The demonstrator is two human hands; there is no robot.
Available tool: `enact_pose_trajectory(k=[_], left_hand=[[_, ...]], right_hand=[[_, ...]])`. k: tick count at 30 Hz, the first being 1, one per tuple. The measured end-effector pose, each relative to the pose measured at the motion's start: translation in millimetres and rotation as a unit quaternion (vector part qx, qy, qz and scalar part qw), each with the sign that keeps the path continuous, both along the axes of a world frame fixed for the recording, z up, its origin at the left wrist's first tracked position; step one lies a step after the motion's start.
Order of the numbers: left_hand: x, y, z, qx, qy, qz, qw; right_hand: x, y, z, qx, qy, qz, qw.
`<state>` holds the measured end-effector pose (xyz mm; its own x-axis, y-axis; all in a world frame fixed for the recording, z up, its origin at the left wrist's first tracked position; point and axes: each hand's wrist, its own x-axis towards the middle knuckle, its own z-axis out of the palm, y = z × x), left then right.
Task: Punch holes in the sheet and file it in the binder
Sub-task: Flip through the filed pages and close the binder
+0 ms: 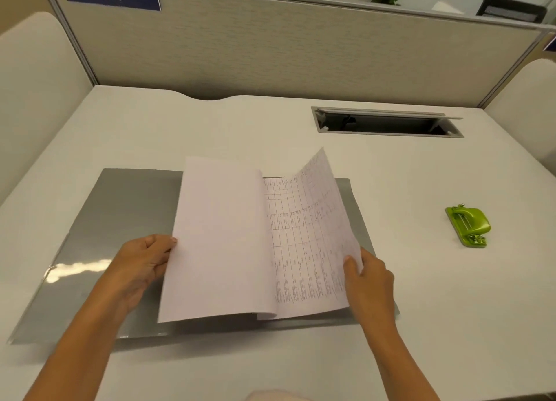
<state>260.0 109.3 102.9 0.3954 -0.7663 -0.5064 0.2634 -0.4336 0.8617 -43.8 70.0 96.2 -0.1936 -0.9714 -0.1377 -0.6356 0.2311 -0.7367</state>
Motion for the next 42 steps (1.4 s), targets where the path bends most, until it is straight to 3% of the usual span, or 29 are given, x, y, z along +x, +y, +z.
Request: enact_pose_trajectory(k=[14,21,27,31,35,42], left_hand=[[28.7,16.2,-22.7,-0.009,0.078,0.077,0.994],[-32.4,-15.7,-8.9,0.020,0.066,-0.051,0.996],[-77.9,-31.1,23.4,-0.020,0.103,-0.137,0.985],[-87.1,-33.8,39.5,-0.027,0.068,-0.181,0.981],[-77.4,-34.0,35.3,0.006,0.002,-0.147,0.989],[-46.2,-25.5,11.4,0.052,-0.006,-0.072,0.996]], right_hand=[[-15.8,-13.1,-7.0,0.033,-0.029,-0.025,0.999],[-1.0,-5.7,7.3,-0.009,-0.074,0.030,0.997],[30.9,7.4,23.8,-0.051,-0.063,0.163,0.983],[48.3,11.3,27.7,-0.039,-0.070,0.233,0.969],[57.1,13.4,24.8,-0.031,-0.088,0.235,0.967],[33.3,4.7,20.8,-0.021,-0.159,0.146,0.976]])
